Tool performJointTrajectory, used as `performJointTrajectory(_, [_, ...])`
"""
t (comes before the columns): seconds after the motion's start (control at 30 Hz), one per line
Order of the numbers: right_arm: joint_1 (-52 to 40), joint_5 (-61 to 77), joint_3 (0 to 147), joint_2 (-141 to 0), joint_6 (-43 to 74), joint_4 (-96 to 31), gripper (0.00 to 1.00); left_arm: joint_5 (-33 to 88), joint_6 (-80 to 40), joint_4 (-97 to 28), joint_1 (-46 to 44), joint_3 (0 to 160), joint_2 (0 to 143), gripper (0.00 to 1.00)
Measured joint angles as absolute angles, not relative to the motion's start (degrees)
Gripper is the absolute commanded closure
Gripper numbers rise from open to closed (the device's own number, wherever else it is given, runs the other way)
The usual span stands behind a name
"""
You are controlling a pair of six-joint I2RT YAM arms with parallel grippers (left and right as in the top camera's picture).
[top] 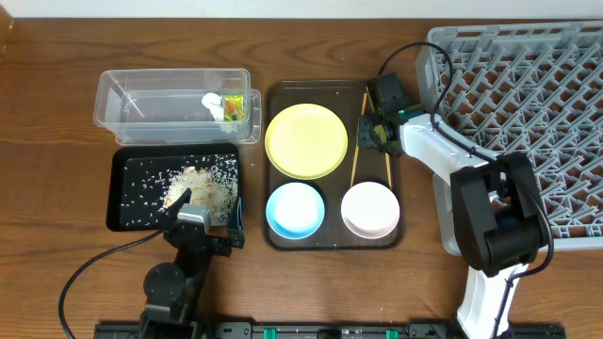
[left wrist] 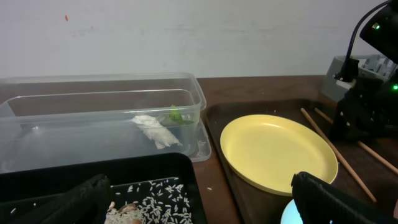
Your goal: Sort waste into correct bins and load items into the dishwasher rack
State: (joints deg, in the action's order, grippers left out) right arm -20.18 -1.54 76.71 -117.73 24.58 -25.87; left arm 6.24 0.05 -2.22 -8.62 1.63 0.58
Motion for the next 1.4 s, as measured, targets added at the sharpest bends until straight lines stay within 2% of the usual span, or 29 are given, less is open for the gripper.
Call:
performJointTrajectory(0.47, [-20.18,0.49,76.71,-118.15,25.17,-22.44,0.61,6.24,0.05,-2.22,-8.62,1.63,0.60,0.05])
performJointTrajectory(0.6, [-20.18,0.67,76.71,-118.26,25.28,-22.28,0.64,6.24,0.05,-2.22,-8.62,1.63,0.60,0.05])
performJointTrajectory(0.97, [-20.62,2.48,76.71,-118.26,25.02,-19.05,0.58,6.24,0.05,-2.22,-8.62,1.63,0.58,0.05])
performJointTrajectory(1.17, [-22.35,-2.31,76.71,-119.26,24.99,-18.96,0.59,6.24,0.05,-2.22,-8.62,1.63,0.60,0.05])
performJointTrajectory(1.23, [-22.41,-3.53,77.12,-119.79,24.80,-18.70,0.65,6.24,0.05,-2.22,-8.62,1.63,0.58,0.05])
performJointTrajectory(1.33, [-22.41,-5.37,78.24,-120.62,24.53,-20.34,0.84,6.24,0.05,-2.22,-8.62,1.63,0.60,0.05])
performJointTrajectory(1.4, [-22.39,-6.09,78.63,-120.73,24.03,-21.71,0.90,6.24,0.05,-2.22,-8.62,1.63,0.60,0.05])
